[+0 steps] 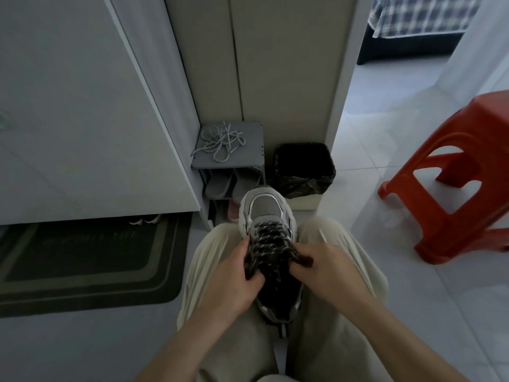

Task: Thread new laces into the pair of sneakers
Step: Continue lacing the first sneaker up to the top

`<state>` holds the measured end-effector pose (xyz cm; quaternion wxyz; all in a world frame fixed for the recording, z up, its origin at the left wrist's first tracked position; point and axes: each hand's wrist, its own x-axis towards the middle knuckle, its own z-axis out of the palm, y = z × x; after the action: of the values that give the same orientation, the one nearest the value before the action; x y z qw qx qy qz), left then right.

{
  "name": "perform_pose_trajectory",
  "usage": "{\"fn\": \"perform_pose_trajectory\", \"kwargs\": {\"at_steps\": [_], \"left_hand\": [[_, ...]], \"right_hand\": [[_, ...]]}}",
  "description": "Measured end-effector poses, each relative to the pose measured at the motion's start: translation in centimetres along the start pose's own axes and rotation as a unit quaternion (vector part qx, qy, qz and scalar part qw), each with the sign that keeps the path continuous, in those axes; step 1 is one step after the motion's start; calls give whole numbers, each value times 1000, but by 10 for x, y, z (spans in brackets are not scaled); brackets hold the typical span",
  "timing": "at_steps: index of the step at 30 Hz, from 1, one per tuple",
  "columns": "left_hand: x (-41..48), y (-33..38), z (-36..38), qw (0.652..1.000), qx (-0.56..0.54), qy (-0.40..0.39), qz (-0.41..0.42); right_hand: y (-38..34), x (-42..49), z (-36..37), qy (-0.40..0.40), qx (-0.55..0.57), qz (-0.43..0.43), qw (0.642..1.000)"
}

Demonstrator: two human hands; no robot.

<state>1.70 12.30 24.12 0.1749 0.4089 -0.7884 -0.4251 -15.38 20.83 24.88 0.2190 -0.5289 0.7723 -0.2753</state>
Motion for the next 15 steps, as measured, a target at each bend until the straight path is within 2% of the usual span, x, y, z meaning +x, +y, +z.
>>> {"fn": "perform_pose_trajectory", "kwargs": {"at_steps": [11, 15], "left_hand": [[-3, -7, -5, 1000, -22, -9, -2], [-1, -6, -7, 1000, -9, 2, 0]], "right_hand": [[-7, -3, 10, 5, -11, -10, 1000], [-5, -1, 7, -14, 21, -1, 1000]]}}
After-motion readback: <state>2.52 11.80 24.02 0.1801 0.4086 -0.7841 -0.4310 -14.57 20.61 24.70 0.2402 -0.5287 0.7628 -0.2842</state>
